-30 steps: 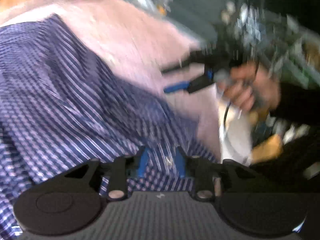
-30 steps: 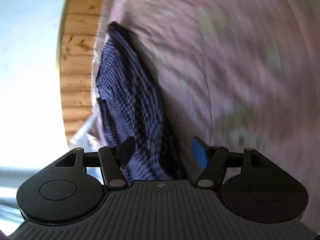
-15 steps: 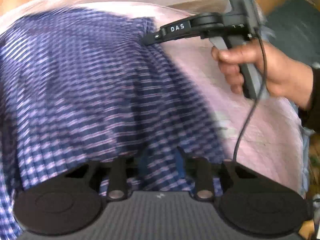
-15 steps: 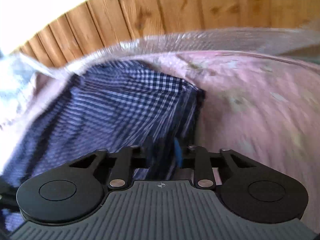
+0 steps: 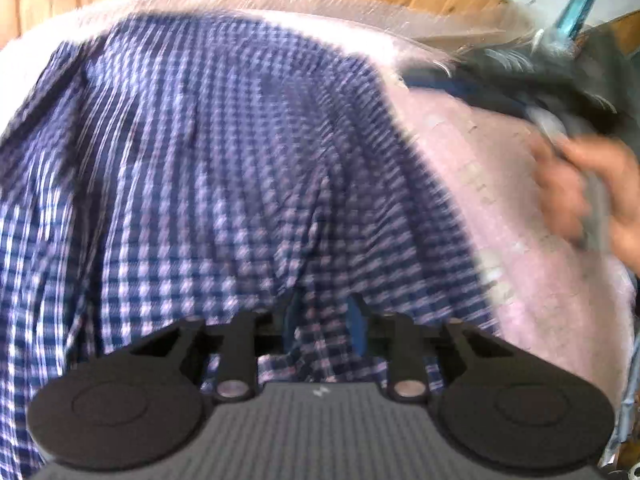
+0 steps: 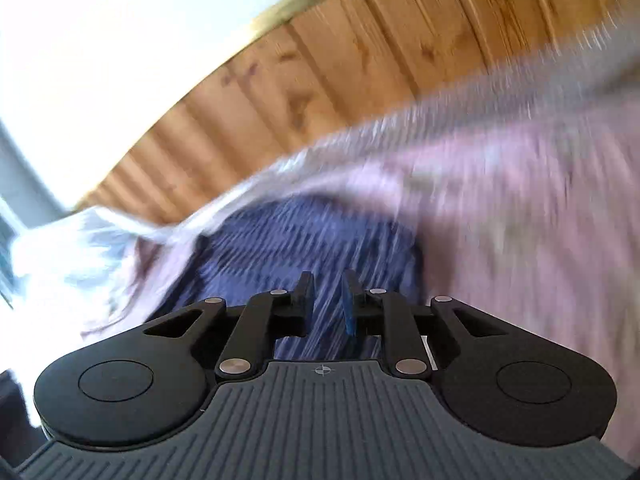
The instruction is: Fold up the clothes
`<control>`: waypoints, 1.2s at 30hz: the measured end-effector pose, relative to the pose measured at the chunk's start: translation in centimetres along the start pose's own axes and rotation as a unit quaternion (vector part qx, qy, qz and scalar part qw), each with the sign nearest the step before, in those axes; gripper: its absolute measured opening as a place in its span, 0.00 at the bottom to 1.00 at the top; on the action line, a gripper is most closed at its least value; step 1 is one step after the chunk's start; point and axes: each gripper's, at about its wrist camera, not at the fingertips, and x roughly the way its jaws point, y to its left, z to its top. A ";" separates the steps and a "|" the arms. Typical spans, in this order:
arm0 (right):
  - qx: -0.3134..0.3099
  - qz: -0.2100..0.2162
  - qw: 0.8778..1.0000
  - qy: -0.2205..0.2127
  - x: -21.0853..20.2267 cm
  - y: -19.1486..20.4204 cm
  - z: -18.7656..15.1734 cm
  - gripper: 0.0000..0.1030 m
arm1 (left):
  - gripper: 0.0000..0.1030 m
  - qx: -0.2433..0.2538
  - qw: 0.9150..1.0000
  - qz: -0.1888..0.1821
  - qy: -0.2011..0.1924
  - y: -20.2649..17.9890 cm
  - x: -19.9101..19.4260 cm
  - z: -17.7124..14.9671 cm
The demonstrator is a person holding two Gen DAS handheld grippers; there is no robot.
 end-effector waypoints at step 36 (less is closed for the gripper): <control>0.233 -0.065 0.967 0.078 -20.5 18.8 -37.8 0.02 | 0.05 -0.227 0.965 -0.122 0.045 18.4 -23.7 -27.1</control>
